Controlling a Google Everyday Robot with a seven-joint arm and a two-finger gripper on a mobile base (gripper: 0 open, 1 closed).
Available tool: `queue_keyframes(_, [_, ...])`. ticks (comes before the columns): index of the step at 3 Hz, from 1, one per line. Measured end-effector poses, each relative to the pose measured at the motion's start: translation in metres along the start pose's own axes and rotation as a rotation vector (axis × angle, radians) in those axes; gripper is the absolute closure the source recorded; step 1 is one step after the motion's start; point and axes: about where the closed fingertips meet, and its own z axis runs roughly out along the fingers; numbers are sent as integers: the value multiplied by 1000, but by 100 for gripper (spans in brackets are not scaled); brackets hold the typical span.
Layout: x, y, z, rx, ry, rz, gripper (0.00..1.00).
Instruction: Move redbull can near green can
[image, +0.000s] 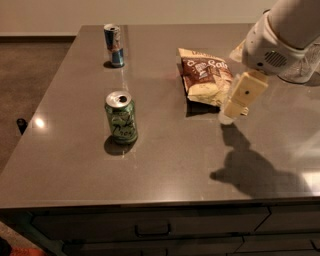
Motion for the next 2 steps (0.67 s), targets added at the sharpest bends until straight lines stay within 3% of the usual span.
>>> queue_keyframes(1, [-32, -20, 28, -15, -96, 35, 0])
queue_keyframes(2, [-79, -38, 68, -19, -241, 86, 0])
